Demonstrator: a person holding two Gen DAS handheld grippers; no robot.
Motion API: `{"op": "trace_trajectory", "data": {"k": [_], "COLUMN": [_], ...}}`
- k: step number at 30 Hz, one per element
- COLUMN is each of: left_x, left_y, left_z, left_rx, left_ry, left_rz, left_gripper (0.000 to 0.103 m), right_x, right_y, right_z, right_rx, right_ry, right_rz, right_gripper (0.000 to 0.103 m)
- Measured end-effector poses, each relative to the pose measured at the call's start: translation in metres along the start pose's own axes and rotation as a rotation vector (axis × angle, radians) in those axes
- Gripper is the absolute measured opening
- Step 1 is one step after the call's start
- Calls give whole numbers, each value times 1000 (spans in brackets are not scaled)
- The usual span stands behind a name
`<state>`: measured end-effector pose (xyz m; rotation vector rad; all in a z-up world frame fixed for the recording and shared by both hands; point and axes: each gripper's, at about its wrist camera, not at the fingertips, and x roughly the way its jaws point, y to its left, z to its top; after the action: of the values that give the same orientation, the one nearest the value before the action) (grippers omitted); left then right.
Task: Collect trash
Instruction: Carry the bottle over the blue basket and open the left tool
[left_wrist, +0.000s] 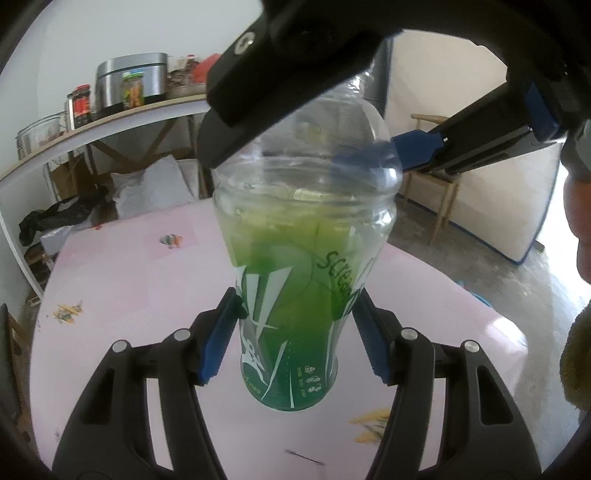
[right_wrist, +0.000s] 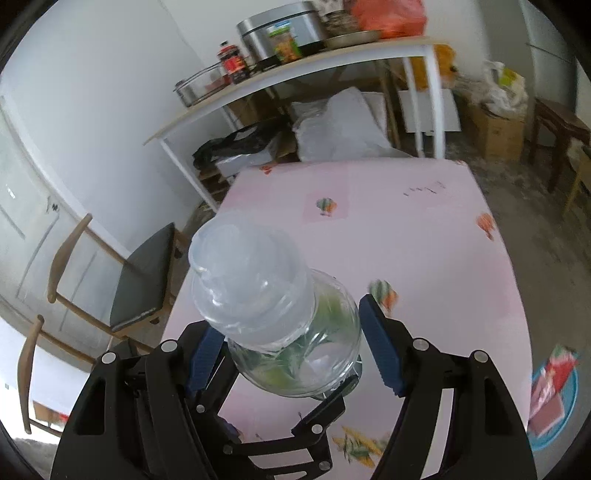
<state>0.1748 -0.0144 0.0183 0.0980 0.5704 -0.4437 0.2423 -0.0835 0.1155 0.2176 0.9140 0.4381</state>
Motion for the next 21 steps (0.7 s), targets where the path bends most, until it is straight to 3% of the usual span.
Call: {"op": "trace_trajectory", "data": {"k": [6,14,19,21], "left_x": [-11,-7,14,26], "left_y": [-63,-173,-240,-265], "left_z": [3,27,38,37], "left_rx": [134,344,398,409], "left_ry": [-6,-27,18,42], "left_rz": [-107,-346,-488,-513], "left_gripper": [60,61,65,71], "right_x": [-61,-159,-210,-224], "right_y": [-46,-133,-188,-211], "right_z": [-40,-85,-117,-129], "right_rx": [113,333,442,464], "right_ry": [-78,-202,-280,-298], "right_rz": [-46,-142,-261,-364], "right_gripper": [70,70,70,70]}}
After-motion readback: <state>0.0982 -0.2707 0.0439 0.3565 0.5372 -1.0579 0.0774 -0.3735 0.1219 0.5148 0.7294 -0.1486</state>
